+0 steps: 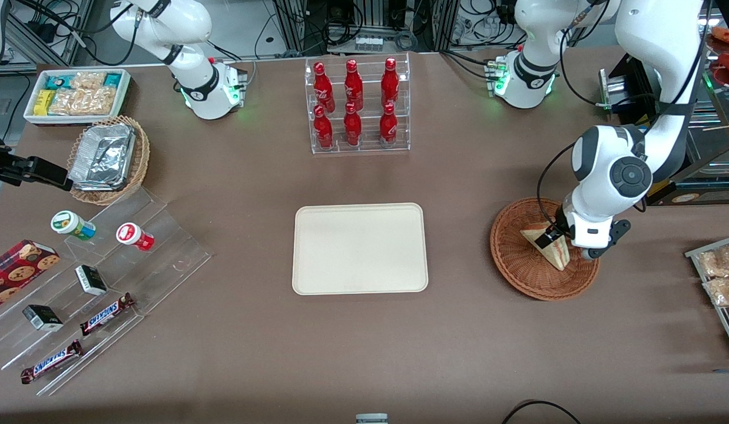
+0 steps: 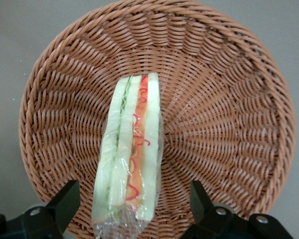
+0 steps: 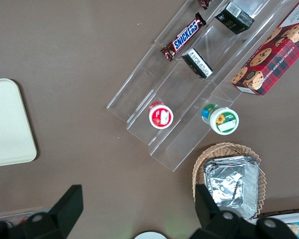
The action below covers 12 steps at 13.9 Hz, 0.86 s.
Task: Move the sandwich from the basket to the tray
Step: 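Lower the open left gripper onto the sandwich and close on its wrapper, then lift the sandwich out of the basket and carry it over the cream tray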
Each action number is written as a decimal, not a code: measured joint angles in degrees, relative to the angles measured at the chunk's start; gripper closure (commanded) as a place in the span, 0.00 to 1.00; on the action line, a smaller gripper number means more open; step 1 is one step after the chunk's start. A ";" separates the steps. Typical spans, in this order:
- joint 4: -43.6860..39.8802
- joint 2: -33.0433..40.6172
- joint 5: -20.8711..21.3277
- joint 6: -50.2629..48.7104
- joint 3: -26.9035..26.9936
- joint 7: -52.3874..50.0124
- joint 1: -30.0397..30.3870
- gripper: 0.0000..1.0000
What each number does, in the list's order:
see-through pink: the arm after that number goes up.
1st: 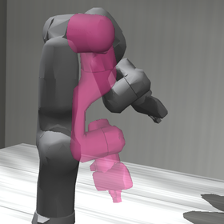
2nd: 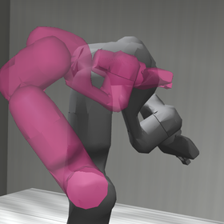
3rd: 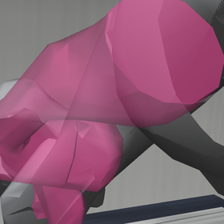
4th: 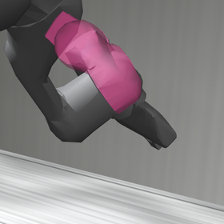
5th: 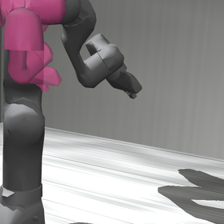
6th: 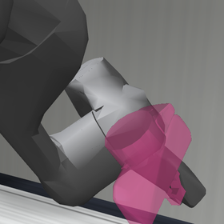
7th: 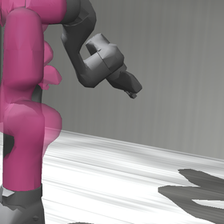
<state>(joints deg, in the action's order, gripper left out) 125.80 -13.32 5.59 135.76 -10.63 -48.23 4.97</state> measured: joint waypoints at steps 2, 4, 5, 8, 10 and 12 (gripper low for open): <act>0.16 -0.40 0.13 0.00 0.14 -1.46 0.13 0.72; 0.23 -0.59 0.85 0.00 0.17 -3.24 0.17 0.97; 0.24 -0.62 1.12 -0.01 0.17 -3.83 0.16 1.00; 0.32 -0.68 1.19 -0.08 0.17 -4.40 0.15 1.00; 0.33 -0.85 1.67 -0.08 0.15 -5.68 0.04 1.00; 0.31 -0.90 2.76 -0.07 0.07 -6.74 -0.10 1.00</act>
<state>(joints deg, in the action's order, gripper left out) 126.10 -14.21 8.35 135.68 -10.57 -54.97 4.87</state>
